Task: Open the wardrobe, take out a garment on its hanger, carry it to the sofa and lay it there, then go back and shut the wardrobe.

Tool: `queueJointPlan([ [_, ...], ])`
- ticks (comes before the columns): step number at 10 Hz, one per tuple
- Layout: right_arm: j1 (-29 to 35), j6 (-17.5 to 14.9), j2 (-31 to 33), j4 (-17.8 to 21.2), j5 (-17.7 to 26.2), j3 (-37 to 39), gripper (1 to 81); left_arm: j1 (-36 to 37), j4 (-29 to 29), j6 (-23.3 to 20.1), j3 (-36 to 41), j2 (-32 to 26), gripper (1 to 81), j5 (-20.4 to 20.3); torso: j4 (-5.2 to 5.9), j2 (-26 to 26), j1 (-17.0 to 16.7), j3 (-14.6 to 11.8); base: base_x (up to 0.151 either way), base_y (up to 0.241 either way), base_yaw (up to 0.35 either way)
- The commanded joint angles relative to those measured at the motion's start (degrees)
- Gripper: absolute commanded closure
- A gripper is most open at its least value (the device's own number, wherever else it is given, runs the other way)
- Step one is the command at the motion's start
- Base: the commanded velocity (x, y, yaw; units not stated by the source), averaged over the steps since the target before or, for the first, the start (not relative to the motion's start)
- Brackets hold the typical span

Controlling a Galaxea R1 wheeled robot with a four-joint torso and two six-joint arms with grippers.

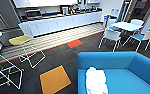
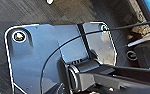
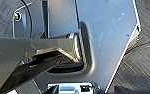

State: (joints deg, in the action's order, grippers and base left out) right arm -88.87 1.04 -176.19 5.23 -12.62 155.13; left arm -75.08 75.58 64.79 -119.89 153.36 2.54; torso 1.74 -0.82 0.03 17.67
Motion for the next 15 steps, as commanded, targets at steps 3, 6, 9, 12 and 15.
queueJointPlan([
  [3, 0.1, -0.3, -0.8, -0.4, 3.7, -0.6, 1.0, 1.3, 0.9, -0.1, 0.1, -0.4, 1.0, 1.4, 0.00, 0.0, 0.0, -3.6, 0.000, 0.000, 0.275],
  [6, 0.1, -0.3, -0.8, -0.4, 3.7, -0.6, 1.0, -0.1, 2.5, -0.2, -2.8, 1.4, 1.0, 1.4, 0.00, 0.0, 0.0, -7.3, 0.000, 0.000, 0.276],
  [9, 0.1, -0.3, -0.8, -0.3, 3.7, -0.6, 1.0, -1.3, 3.6, -0.2, -5.5, 3.1, 1.0, 1.3, 0.00, 0.0, 0.0, -9.7, 0.000, 0.000, 0.276],
  [12, 0.3, -0.3, -0.8, -0.4, 3.7, -0.6, 1.0, -2.1, 3.9, -0.2, -5.8, 3.4, 1.0, 1.3, 0.00, -0.1, 0.0, -10.7, 0.000, 0.000, 0.277],
  [15, 0.4, -0.3, -0.8, -0.3, 3.7, -0.5, 1.0, -3.0, 4.3, -0.1, -6.7, 4.3, 1.0, 1.3, 0.00, -0.1, 0.0, -10.7, 0.000, 0.000, 0.277],
])
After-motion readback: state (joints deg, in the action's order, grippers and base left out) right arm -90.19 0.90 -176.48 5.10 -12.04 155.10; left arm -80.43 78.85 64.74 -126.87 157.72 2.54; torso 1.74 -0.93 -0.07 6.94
